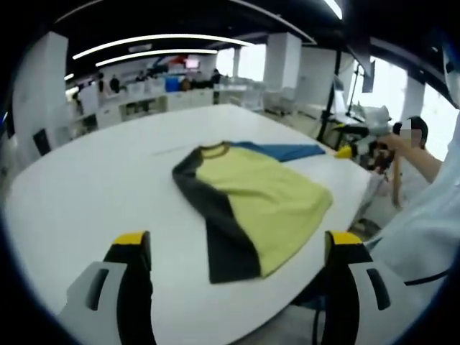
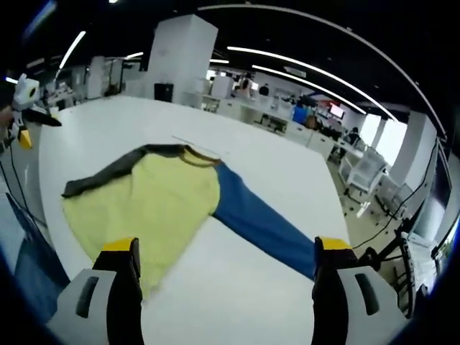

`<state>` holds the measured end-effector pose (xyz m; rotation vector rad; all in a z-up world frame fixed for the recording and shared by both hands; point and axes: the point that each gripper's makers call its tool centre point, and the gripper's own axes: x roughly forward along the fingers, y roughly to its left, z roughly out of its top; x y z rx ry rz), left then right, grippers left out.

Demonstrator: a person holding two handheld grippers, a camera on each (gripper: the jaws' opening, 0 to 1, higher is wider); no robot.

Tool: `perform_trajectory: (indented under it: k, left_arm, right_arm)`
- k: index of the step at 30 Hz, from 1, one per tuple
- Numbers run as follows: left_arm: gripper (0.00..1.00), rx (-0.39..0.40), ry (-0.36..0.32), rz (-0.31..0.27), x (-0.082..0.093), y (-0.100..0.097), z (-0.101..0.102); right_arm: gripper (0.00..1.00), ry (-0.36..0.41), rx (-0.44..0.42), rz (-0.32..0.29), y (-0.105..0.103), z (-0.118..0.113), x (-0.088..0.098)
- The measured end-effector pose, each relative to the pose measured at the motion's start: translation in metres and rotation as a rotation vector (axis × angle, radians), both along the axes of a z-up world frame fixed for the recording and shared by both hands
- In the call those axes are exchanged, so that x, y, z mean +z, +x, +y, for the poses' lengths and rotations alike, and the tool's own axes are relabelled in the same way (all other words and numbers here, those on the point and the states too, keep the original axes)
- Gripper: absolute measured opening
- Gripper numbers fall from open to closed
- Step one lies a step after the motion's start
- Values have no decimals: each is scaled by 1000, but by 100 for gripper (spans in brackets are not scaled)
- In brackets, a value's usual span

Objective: Fold the garment on the visible template until the final outline fits inside the template.

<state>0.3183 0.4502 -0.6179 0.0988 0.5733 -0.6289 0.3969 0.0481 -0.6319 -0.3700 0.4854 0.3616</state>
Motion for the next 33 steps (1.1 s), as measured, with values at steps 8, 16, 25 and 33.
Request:
perform_trajectory:
  k: [8,16,25,33]
  left_arm:
    - [97,-5,-3,5,-2,-3,-2]
    - [96,-4,-2,13,-5,-4,-2]
    - [96,-9,-1,26,-9,-5,-5]
    - [95,-11,-8,44,-17,-4,-6]
  right_arm:
    - [100,2,41,-8,-17,23,11]
    - [100,20,61,-18,-29,33,14]
    - [100,28,90,-2,-41,52,15]
    - [100,45,97,13,-47,63,15]
